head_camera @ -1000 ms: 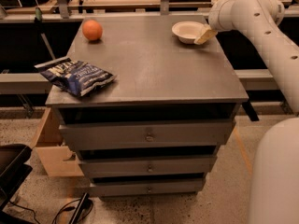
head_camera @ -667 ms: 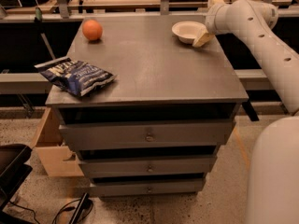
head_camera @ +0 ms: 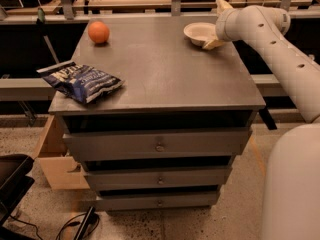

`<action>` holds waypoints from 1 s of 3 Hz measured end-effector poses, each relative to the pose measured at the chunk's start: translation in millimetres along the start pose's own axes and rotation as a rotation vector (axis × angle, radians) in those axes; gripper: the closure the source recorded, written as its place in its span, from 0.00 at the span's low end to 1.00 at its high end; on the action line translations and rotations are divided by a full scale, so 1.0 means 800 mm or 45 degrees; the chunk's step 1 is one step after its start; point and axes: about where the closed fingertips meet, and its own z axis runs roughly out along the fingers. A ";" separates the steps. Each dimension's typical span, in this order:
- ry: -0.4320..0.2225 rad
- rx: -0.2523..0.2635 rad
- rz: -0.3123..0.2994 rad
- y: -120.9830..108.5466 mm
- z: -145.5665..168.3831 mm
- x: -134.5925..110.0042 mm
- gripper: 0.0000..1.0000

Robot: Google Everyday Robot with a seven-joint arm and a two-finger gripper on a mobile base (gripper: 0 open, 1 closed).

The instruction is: Move paper bowl near blue chip bag

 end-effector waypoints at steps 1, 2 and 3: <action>0.006 0.004 0.007 0.005 0.004 0.000 0.39; 0.004 -0.001 0.007 0.008 0.006 -0.001 0.62; 0.002 -0.006 0.007 0.011 0.009 -0.003 0.84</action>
Offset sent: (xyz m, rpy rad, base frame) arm 0.0008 0.0018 -0.0044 0.0028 0.0000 -0.0069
